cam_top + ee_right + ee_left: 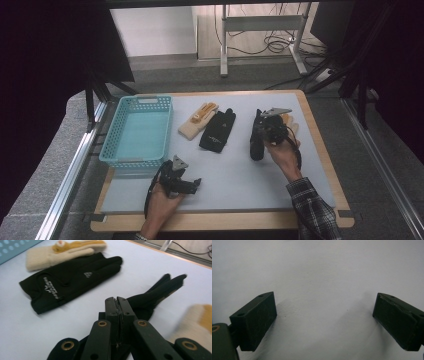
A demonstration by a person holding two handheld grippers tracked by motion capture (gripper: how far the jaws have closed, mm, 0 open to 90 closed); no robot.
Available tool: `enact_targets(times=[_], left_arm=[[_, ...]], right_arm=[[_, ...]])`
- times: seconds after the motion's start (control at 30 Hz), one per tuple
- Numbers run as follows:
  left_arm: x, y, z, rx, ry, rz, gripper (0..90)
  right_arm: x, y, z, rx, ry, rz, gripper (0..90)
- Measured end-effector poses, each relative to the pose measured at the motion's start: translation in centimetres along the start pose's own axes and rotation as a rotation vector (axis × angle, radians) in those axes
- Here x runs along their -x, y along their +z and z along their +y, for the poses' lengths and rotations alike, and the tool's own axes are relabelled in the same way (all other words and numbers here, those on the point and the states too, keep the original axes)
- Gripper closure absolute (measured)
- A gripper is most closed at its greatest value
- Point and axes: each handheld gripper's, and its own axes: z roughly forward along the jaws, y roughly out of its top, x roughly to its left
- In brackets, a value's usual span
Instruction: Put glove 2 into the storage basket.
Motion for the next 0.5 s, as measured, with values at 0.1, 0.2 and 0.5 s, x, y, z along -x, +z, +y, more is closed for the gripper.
enact_targets(times=[0.1, 0.2, 0.5], left_arm=[[0.0, 0.0, 0.0, 0.0, 0.0, 0.0, 5.5], [0.0, 0.0, 0.0, 0.0, 0.0, 0.0, 5.5], [0.0, 0.0, 0.0, 0.0, 0.0, 0.0, 5.5]], right_arm=[[-0.9, 0.7, 0.3, 0.0, -0.013, 0.015, 86.6], [-2.5, 2.0, 0.6, 0.004, -0.037, 0.049, 84.1], [-1.8, 2.7, 0.9, 0.01, -0.06, 0.037, 68.1]])
